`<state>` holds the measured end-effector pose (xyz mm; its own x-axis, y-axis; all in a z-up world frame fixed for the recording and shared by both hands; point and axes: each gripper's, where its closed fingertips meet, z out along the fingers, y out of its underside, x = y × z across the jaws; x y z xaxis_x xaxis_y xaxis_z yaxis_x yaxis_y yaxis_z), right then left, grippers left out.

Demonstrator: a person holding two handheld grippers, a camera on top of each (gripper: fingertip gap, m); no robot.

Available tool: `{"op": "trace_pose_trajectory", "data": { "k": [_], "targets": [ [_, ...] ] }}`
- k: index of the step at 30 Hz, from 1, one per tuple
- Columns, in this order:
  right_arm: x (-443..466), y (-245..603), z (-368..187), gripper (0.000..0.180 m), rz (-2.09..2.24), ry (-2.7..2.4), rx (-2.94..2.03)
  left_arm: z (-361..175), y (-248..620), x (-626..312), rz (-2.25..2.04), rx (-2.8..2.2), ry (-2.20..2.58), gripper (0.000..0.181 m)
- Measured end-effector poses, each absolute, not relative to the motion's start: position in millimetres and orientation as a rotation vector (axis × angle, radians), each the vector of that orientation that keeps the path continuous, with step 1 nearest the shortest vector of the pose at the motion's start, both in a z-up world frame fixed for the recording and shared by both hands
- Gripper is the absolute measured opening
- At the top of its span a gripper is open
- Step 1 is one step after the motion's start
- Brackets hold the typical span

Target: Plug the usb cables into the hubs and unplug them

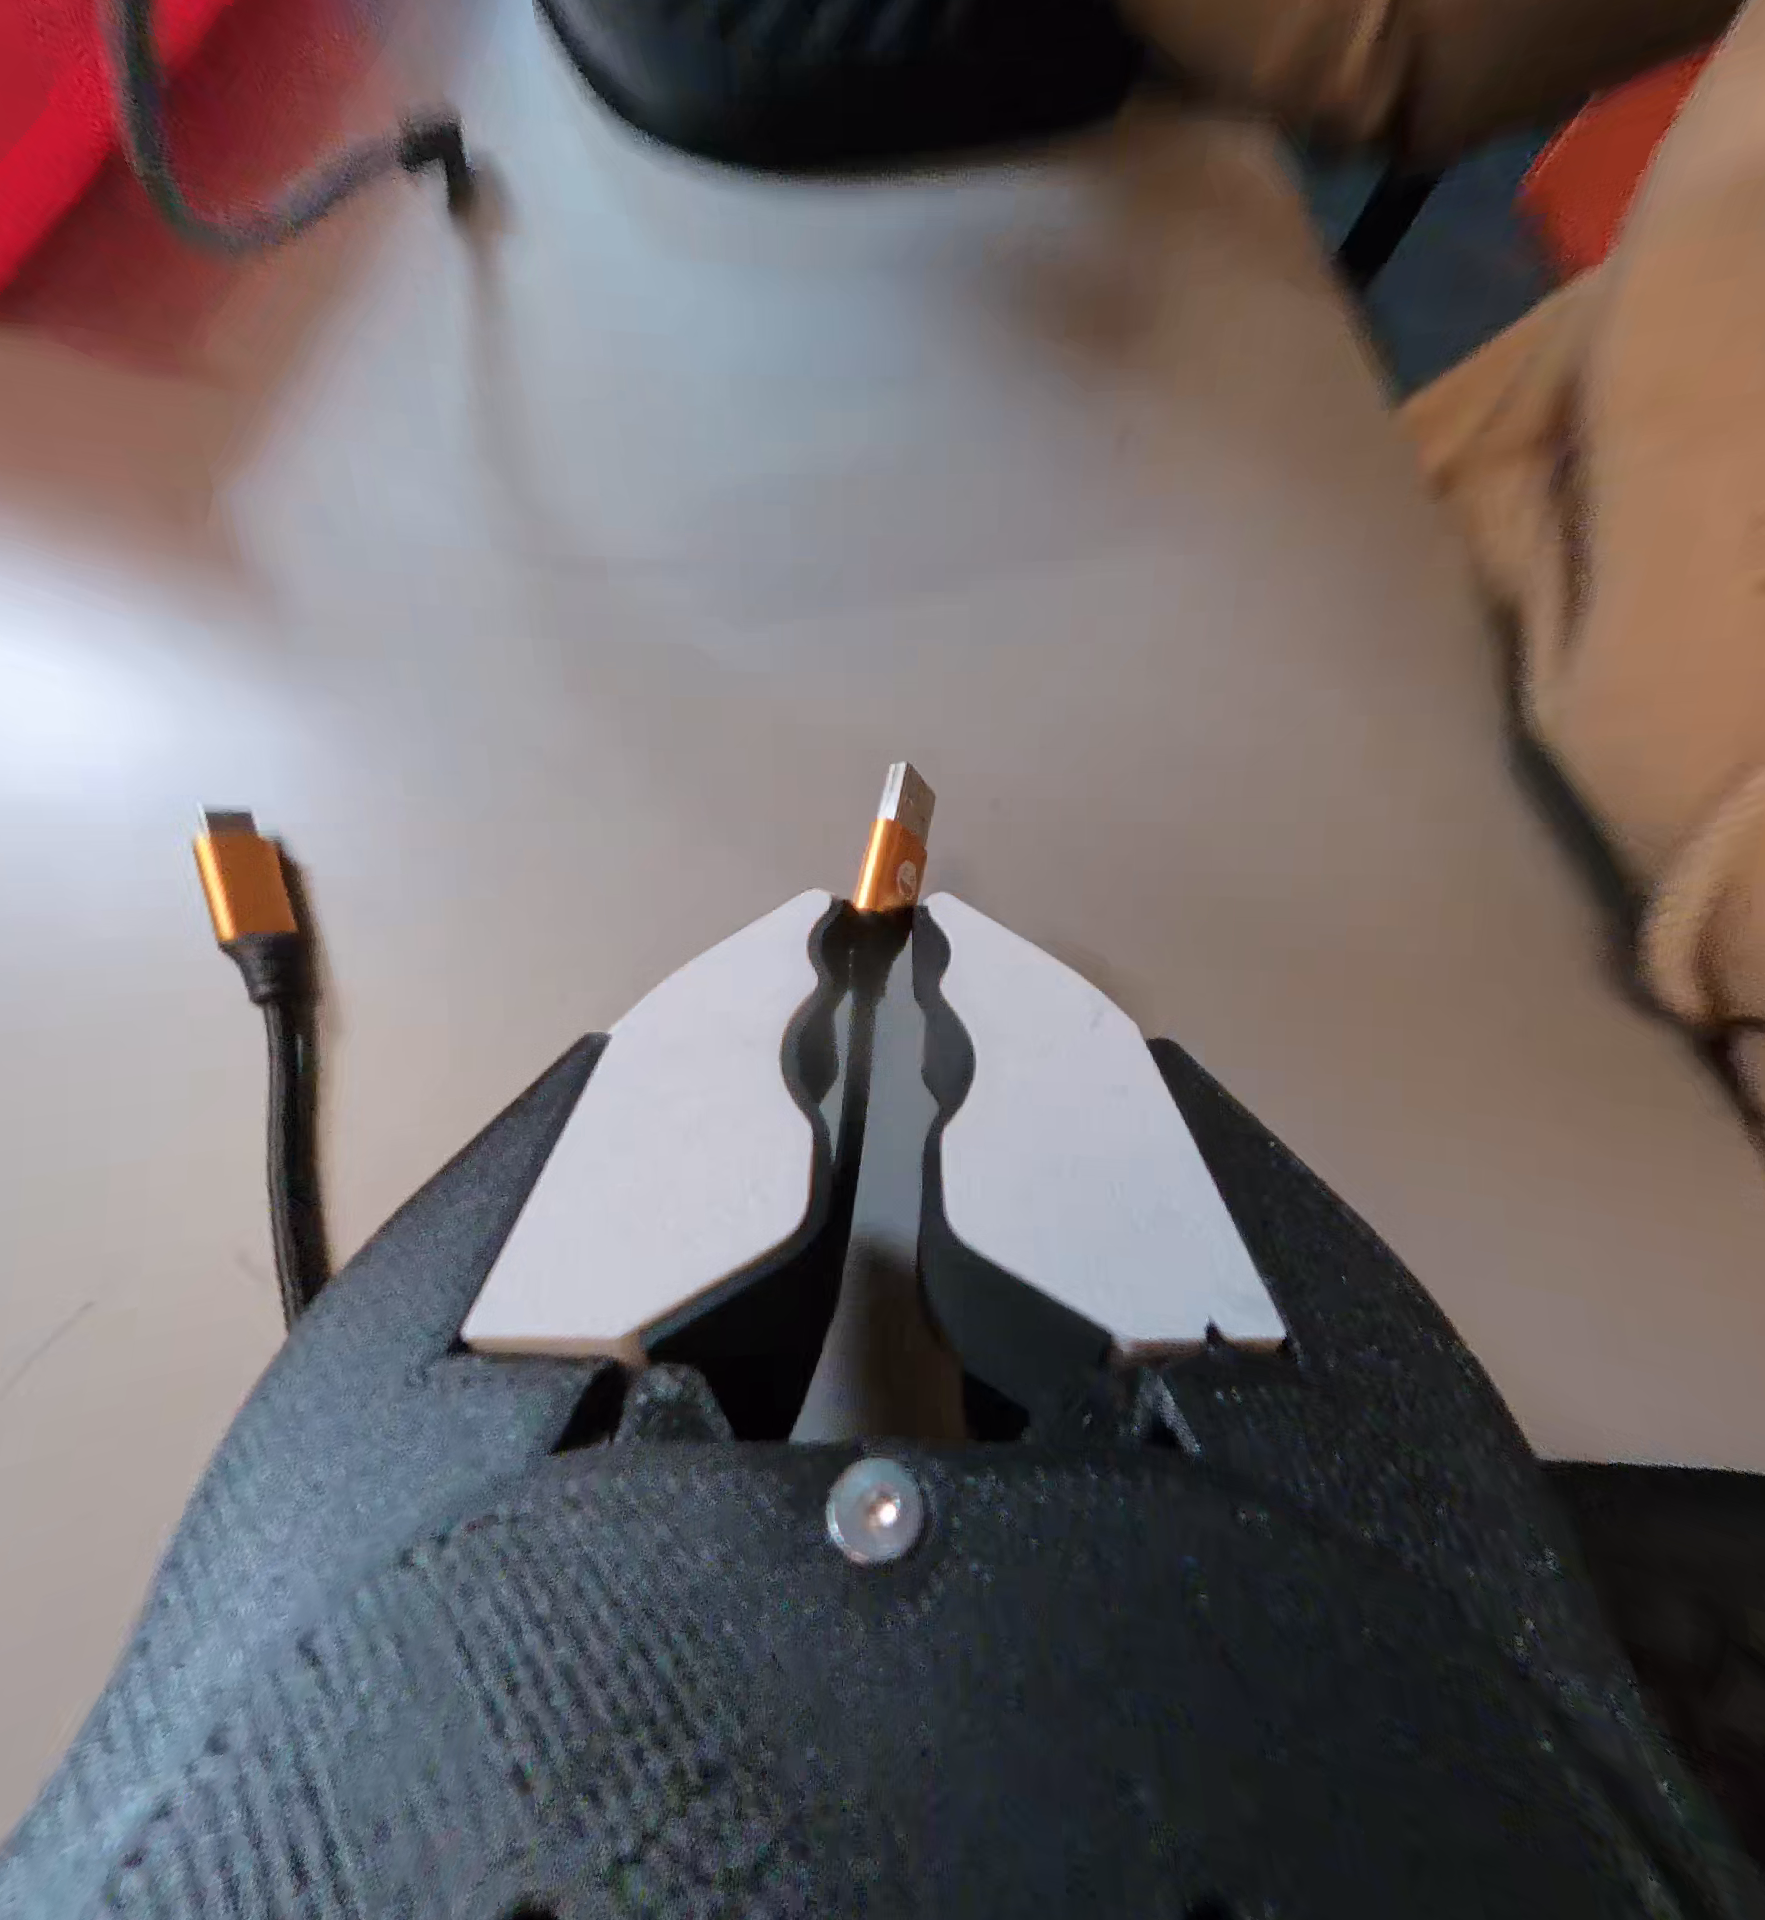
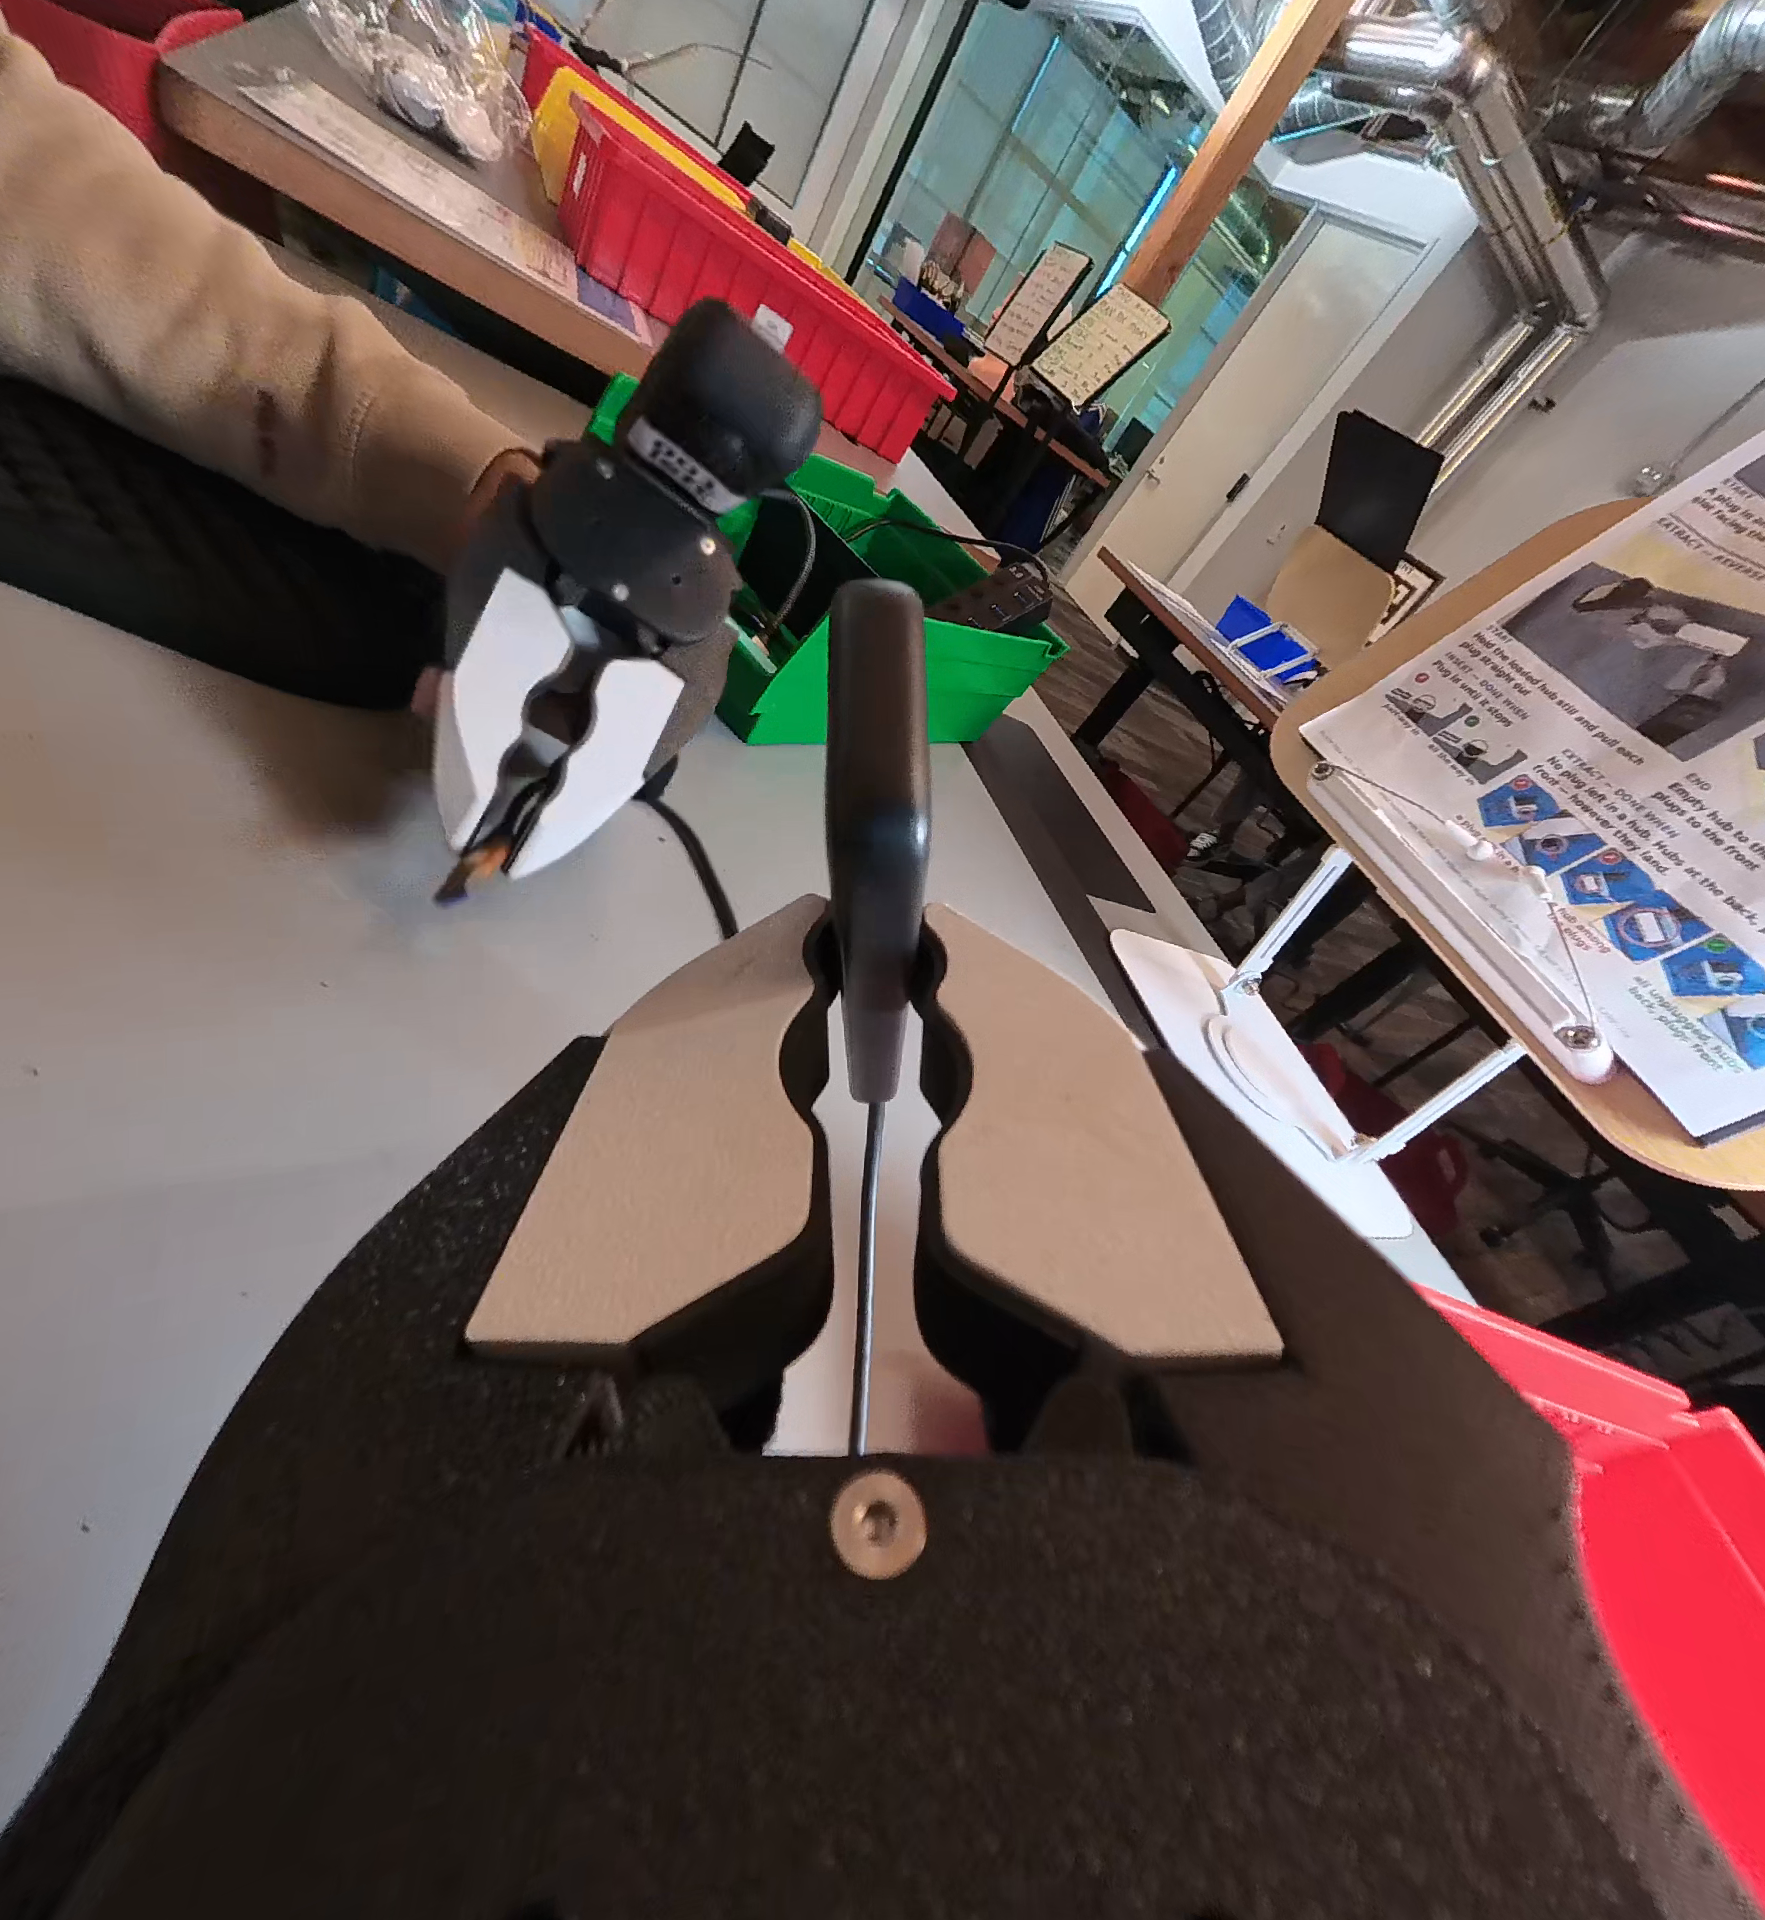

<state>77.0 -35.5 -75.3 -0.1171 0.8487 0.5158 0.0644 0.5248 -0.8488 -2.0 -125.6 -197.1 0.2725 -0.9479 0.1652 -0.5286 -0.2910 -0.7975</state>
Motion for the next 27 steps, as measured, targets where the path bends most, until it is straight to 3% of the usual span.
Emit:
{"op": "trace_pose_trajectory", "data": {
  "k": [9,27],
  "targets": [
    [78,-48,-72,0.012,0.985,-1.557,-0.806,-113,-133,-3,-1.22,-1.546,1.066,0.009],
    [81,-79,-78,0.012,1.34,-1.631,-0.782,-121,-101,11,-0.588,-1.7,0.987,0.008]
  ]
}}
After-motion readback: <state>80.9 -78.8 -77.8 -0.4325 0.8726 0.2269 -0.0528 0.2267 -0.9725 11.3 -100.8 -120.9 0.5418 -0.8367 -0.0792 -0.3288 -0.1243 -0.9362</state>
